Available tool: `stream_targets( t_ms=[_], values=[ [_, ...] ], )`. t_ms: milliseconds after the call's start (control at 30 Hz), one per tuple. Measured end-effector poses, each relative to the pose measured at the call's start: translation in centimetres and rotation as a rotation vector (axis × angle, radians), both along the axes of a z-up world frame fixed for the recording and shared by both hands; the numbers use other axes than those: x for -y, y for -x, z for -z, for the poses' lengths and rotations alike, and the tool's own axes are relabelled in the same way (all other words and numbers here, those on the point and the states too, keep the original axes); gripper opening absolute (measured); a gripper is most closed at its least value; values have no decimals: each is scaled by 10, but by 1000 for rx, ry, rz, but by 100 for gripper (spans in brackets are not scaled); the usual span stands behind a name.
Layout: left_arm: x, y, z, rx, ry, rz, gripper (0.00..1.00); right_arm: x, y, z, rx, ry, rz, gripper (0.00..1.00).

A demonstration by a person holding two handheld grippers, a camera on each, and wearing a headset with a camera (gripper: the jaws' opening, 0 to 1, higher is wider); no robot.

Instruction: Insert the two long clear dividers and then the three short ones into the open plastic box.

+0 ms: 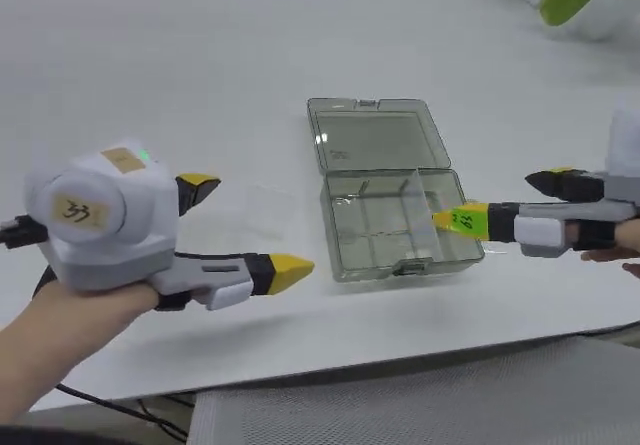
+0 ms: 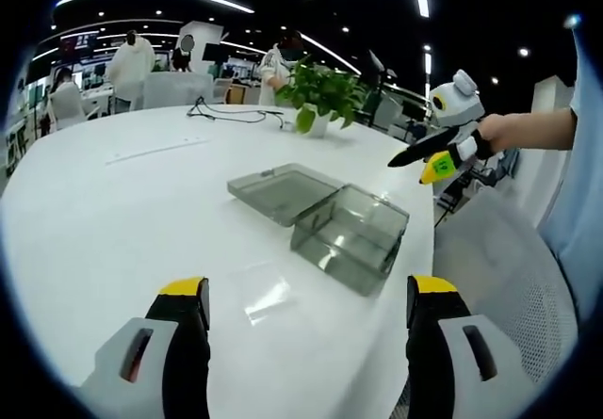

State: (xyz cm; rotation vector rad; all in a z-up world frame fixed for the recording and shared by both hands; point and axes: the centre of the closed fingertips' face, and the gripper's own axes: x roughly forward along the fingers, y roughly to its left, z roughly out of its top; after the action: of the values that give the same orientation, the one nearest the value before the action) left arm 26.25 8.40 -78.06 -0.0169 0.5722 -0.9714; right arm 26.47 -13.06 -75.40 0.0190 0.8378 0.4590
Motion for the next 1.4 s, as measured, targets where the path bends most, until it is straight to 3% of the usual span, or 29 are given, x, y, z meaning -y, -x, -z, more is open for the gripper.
stream_targets(
  t_ms=[233,267,300,333,400,467,500,567,633,700,767,800,867,900,967,1000,1033,1067,1167,1233,1267,1400],
  values=[
    [3,6,2,-16,-21,-41,87,16,11,-8,94,-55,14,100],
    [4,7,2,-18,-26,-50,87,20,10,-11,132,-62,17,100],
    [4,7,3,-20,-30,-60,87,23,13,-11,126,-64,13,100],
    [6,7,3,-23,-34,-70,87,25,13,-15,166,-74,-5,100],
    [8,8,5,-30,-40,-91,87,35,18,-12,158,-57,0,100],
    [11,10,6,-34,-46,-102,87,43,20,-14,191,-29,-14,100],
    [13,12,8,-36,-56,-109,86,45,22,-18,219,-40,-32,100],
    [14,13,11,-46,-67,-119,86,53,26,-18,219,-51,-17,100],
    [16,15,15,-60,-73,-141,86,56,26,-24,268,-67,-23,100],
    [18,16,17,-63,-81,-153,86,64,29,-26,280,-77,-19,100],
    [19,18,21,-70,-103,-166,85,71,32,-28,296,-78,-20,100],
    [18,17,23,-72,-114,-174,85,73,32,-33,336,-94,-27,100],
    [16,17,29,-85,-141,-195,84,77,34,-35,345,-110,-20,100],
    [12,17,35,-101,-172,-216,83,79,34,-38,366,-125,-16,100],
    [13,17,38,-107,-181,-214,81,81,35,-40,378,-138,-24,100],
    [8,19,46,-142,-231,-228,80,84,36,-39,381,-131,-25,100],
    [10,16,45,-135,-219,-233,79,85,37,-38,381,-128,-34,100],
    [7,15,48,-149,-238,-256,78,86,39,-38,385,-128,-44,100],
    [1,12,52,-170,-273,-305,73,91,44,-28,371,-89,-72,100],
    [2,9,52,-168,-262,-321,71,94,46,-27,373,-92,-76,100],
    [1,10,54,-181,-274,-332,70,95,47,-25,364,-88,-78,100],
    [2,9,57,-172,-314,-337,64,100,49,-22,366,-97,-79,100]
  ],
)
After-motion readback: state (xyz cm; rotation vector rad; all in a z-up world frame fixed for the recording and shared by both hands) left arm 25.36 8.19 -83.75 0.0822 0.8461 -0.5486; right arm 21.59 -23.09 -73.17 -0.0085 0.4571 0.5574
